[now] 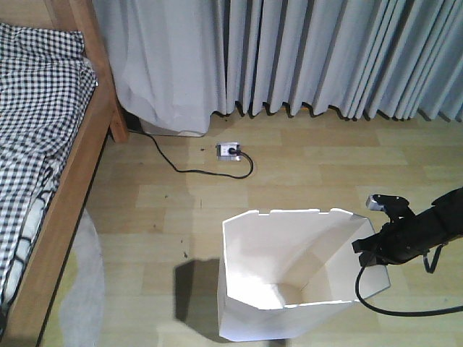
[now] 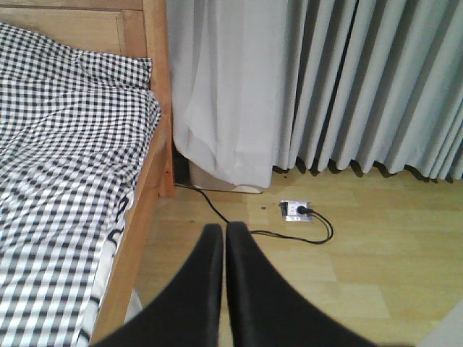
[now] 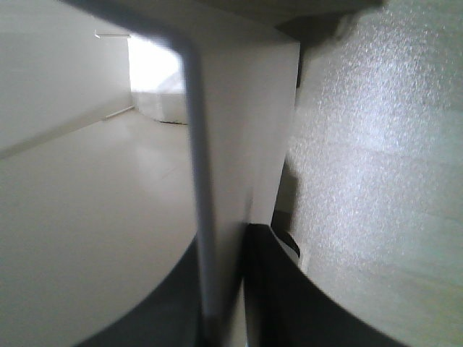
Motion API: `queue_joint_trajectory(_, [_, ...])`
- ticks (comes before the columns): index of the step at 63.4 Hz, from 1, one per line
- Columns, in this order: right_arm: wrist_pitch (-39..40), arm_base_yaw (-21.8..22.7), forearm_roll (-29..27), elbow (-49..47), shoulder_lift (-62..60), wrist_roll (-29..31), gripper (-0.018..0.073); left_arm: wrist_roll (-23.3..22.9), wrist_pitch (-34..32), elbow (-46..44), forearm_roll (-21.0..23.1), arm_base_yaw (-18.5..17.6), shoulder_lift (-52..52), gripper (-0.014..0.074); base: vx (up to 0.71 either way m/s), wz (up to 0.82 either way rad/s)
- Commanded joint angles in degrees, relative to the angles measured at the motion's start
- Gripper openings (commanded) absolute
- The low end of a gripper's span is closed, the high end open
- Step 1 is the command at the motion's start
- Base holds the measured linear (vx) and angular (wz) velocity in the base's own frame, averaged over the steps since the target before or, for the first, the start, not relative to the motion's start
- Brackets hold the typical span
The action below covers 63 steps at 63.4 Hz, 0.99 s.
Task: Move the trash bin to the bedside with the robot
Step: 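Drag the bin with the right gripper as the base drives to the bedside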
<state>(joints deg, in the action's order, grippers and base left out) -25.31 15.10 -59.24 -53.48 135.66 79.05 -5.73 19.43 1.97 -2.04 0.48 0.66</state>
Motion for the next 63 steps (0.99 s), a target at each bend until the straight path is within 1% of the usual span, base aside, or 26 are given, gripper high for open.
queue_joint_trajectory(1, [-9.5,0.2,-2.3,-0.6,-4.0,0.1,-0.0002,-0.2,-4.2,0.2,0.1,-0.1,-1.0,-0.0006,0.26,-0.01])
queue_joint_trajectory(63, [-9.5,0.2,-2.3,-0.6,-4.0,0.1,-0.0002,-0.2,-4.2,0.2,0.1,-0.1,-1.0,-0.0006,0.27,-0.01])
